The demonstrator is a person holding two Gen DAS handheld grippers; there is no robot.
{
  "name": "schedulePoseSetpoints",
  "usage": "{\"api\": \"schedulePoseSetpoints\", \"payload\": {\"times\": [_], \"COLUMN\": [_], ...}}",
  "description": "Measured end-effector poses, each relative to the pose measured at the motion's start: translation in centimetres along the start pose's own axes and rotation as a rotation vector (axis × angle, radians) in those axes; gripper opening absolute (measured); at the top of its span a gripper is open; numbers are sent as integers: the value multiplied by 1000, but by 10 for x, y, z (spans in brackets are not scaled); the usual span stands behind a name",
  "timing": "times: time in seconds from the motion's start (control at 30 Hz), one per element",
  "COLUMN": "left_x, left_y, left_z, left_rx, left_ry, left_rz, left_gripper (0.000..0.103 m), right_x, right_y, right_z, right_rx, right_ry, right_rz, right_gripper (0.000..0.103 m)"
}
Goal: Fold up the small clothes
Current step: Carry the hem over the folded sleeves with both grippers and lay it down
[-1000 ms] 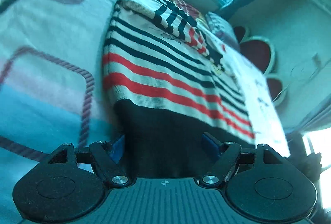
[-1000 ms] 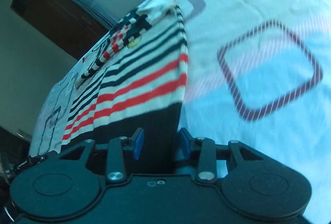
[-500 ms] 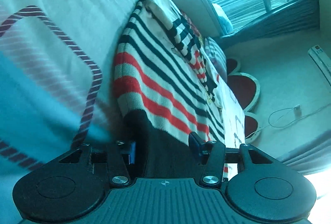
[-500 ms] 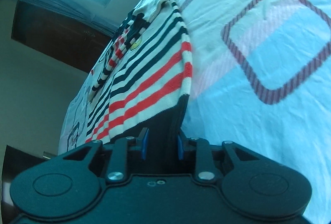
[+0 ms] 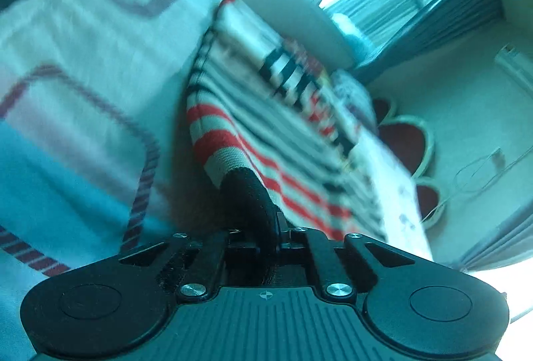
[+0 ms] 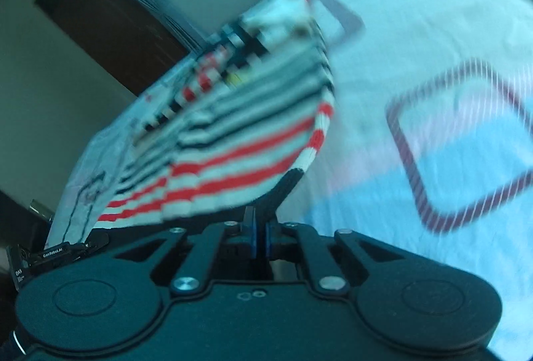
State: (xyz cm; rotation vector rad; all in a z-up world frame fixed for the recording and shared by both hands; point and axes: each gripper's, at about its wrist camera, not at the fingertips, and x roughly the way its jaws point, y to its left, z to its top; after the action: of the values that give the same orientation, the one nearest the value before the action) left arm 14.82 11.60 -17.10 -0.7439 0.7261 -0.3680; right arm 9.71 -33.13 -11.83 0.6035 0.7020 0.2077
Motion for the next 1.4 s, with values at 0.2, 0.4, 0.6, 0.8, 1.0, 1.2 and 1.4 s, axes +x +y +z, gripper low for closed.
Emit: {"api": "schedulePoseSetpoints", "payload": {"times": [0.2,0.4,0.6,0.8,1.0,1.2,1.4], "left_x": [-21,1,-3,-10,9,49,100], "left_y": [-10,21,14,-5,-35,-72,-83], "left_z": [12,-8,-4,25,90,160,218], "left_rx": [36,-48,-60,-79,-52,36,60], "left_ry": [-57,24,-14,-104,-154,-173,-158], "left_rz": [-1,84,64,-23,-74,-91,-32], "left_gripper": [7,7,6,6,6,6,6], "right_x": [-29,9,2,-6,1,29,79], "right_y": [5,-32,-21,9,26,35,20], "right_z": [7,-15,-7,26,88,166,229], "right_rx": [-41,77,67,-10,-55,-69,-12], "right_ry": [-88,19,-42,-130,-219,-269,-260], "right_rz": [18,-52,-34,-8,7,24,55], "right_gripper": [5,5,5,5,5,5,5]}}
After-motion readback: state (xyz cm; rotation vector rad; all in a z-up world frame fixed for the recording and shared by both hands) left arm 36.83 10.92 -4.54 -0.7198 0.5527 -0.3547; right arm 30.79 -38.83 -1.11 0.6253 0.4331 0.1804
